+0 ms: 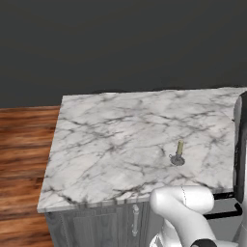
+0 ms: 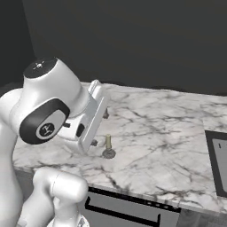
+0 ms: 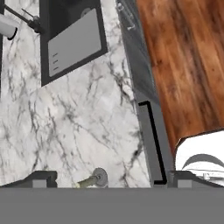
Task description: Pick the candle and candle from the dining table and place them in the open cabinet. Close the cabinet after placing the objects.
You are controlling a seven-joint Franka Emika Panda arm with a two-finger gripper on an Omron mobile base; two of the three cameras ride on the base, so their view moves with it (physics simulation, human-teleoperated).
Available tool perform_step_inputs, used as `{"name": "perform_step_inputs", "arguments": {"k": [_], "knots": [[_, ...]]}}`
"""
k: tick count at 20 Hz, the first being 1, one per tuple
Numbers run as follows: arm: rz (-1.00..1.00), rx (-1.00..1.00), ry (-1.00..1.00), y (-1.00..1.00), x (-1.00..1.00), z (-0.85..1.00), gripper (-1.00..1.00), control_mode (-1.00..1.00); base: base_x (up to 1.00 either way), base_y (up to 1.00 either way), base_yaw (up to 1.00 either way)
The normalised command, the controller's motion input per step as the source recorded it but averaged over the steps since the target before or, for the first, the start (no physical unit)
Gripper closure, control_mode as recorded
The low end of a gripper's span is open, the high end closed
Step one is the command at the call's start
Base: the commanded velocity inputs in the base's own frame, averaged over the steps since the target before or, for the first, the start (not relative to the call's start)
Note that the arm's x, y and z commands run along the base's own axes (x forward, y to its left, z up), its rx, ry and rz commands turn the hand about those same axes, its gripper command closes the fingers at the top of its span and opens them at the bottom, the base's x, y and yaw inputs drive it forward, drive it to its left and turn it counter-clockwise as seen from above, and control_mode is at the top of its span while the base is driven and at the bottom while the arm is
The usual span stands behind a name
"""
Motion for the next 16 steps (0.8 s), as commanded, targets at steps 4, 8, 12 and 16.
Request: {"name": "perform_step_inputs", "arguments": {"k": [4,8,12,16], "knots": [[-0.26,0.22,-0.23,-0.10,0.06,0.00,-1.00,-1.00,0.00,0.00,0.00],[-0.23,0.22,-0.23,-0.02,0.15,-0.02,-1.00,-1.00,0.00,0.00,0.00],[-0.20,0.24,-0.20,0.00,0.23,-0.14,-1.00,-1.00,0.00,0.00,0.00],[-0.14,0.25,-0.13,0.00,0.26,-0.23,-1.00,-1.00,0.00,0.00,0.00]]}}
